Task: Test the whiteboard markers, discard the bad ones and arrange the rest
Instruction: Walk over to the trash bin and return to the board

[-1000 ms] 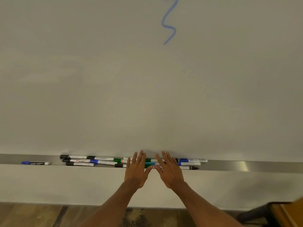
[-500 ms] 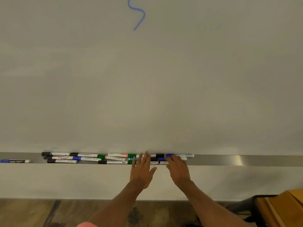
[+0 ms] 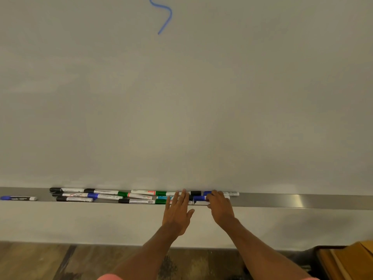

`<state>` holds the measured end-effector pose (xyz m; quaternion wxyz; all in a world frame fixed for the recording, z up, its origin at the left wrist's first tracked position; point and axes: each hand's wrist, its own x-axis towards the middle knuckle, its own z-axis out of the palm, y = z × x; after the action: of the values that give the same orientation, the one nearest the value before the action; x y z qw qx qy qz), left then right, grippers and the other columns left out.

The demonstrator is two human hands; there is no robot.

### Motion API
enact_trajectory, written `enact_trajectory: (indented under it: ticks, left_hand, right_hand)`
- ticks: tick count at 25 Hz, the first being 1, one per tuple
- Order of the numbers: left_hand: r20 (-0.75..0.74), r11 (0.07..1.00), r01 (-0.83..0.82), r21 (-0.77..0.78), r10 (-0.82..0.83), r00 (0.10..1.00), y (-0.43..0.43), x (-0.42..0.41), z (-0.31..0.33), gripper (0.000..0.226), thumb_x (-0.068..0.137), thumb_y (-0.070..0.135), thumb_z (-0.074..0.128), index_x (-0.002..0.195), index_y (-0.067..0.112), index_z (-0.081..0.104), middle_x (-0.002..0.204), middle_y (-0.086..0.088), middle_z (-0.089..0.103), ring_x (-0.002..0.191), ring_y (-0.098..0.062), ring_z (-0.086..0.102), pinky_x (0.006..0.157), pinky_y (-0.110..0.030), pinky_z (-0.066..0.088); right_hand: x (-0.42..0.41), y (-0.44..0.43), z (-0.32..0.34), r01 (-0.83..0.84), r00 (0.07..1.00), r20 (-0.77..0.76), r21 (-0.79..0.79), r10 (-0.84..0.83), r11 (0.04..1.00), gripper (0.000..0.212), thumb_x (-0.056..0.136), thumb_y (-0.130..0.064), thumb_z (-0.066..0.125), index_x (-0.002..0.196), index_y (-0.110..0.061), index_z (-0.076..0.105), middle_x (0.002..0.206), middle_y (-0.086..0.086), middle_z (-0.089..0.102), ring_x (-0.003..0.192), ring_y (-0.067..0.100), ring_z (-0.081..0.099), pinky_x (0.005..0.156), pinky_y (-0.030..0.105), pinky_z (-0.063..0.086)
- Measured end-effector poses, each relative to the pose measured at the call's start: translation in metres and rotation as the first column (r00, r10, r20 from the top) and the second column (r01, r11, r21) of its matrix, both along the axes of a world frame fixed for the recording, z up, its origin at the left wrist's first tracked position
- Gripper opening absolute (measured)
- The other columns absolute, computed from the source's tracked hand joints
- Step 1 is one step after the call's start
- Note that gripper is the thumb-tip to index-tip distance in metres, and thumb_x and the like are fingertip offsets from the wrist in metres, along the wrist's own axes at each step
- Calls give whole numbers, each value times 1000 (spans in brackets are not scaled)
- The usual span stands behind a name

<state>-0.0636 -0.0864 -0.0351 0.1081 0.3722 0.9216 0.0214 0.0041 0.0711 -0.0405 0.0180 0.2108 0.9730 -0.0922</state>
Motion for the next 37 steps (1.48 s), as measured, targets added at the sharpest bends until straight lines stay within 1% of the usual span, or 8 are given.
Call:
enact_trajectory:
  ticks: [13,15,17,19,24,28,33,37]
  left_hand:
    - [-87,999,39,34,-36,996,-9,0,12,61,101,46,19,149,21,-9,157,2,-14,145,-18,-13,119,-43,-7]
    - [-202,992,66,106,-43,978,-16,-8,24,58,100,46,15,150,19,2,156,3,-6,146,-19,0,119,-44,-2]
    - [-256,983,101,152,-60,965,-26,-15,41,60,99,47,12,143,15,36,151,-2,27,137,-23,36,117,-44,5]
    - [-246,979,165,122,-131,960,-39,-24,61,60,96,48,19,129,14,56,135,-5,54,122,-22,54,114,-44,6]
    - [-618,882,367,294,-118,778,-55,-60,134,45,93,42,38,118,15,64,123,-4,64,116,-22,59,109,-50,23]
    - [-808,753,523,399,20,588,-67,-93,222,40,92,35,48,119,9,63,131,-10,58,120,-29,54,109,-52,28]
    - [-883,696,578,426,182,432,-97,-133,335,51,91,38,53,131,6,53,145,-13,42,134,-32,38,109,-55,28]
    - [-861,742,468,481,299,411,-117,-155,404,66,94,48,40,147,10,28,156,-10,19,145,-29,14,115,-55,14]
  right_hand:
    - [6,-1,15,-57,994,-90,84,65,995,44,88,-2,55,128,-18,50,126,2,48,119,21,42,94,30,36]
    - [4,-5,30,-60,983,-168,117,79,991,37,87,-5,58,121,-19,56,117,1,51,113,21,47,90,30,38]
    - [0,-9,46,-60,942,-321,138,102,989,25,78,-13,72,100,-21,64,97,-3,57,89,17,58,73,27,46]
    - [-5,-12,64,-99,880,-453,124,145,987,21,70,-15,76,87,-19,64,81,-4,56,70,13,57,57,23,45]
    - [-25,-31,142,-113,691,-704,119,164,986,14,75,-24,65,86,-18,63,72,-9,50,60,4,45,55,17,38]
    - [-48,-58,227,-88,488,-868,62,97,994,20,83,-39,59,88,-20,59,62,-16,38,52,2,38,50,14,33]
    - [-62,-98,333,-214,176,-983,-98,-61,972,30,81,-25,72,83,-18,43,53,-8,51,46,11,53,45,27,43]
    - [-80,-131,390,-220,-32,-996,86,81,972,17,82,-28,66,85,-20,51,62,-4,58,50,9,55,46,26,46]
